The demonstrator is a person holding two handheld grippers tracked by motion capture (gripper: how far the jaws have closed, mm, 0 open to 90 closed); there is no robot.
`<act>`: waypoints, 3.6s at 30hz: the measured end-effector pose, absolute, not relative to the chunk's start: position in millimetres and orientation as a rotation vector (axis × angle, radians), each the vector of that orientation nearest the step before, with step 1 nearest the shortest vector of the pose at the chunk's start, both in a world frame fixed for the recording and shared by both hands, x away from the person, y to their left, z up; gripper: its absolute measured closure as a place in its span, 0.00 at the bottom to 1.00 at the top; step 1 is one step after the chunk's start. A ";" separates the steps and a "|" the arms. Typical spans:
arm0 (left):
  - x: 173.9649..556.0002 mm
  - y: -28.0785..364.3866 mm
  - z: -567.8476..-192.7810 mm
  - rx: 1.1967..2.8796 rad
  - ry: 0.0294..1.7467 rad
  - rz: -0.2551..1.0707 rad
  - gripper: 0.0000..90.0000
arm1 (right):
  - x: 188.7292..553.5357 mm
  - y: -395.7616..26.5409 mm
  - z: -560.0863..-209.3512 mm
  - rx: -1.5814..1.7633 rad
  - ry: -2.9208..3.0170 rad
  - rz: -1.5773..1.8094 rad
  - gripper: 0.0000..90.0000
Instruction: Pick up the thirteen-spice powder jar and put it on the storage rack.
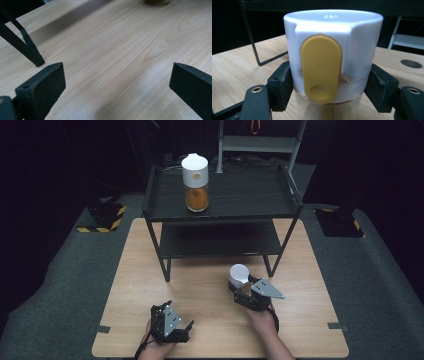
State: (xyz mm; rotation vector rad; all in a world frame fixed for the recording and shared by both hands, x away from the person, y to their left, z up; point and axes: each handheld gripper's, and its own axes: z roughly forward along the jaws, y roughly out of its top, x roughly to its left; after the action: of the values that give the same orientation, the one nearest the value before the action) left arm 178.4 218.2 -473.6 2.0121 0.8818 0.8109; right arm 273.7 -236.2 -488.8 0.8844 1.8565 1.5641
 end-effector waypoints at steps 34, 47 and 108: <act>178.7 219.3 -473.6 2.011 0.878 0.807 0.01 | 217.9 -272.1 -425.3 0.746 1.727 1.649 0.34; 178.6 219.9 -473.9 2.008 0.877 0.808 0.01 | 201.3 -273.4 -383.7 0.689 1.665 1.687 0.34; 178.3 221.9 -474.6 2.005 0.862 0.803 0.01 | 234.5 -264.3 -268.9 0.664 1.502 1.685 0.34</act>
State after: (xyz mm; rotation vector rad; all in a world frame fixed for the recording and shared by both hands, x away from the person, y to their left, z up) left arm 178.3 221.9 -474.6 2.0045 0.8620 0.8025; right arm 234.5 -264.3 -268.9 0.6642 1.5018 1.6850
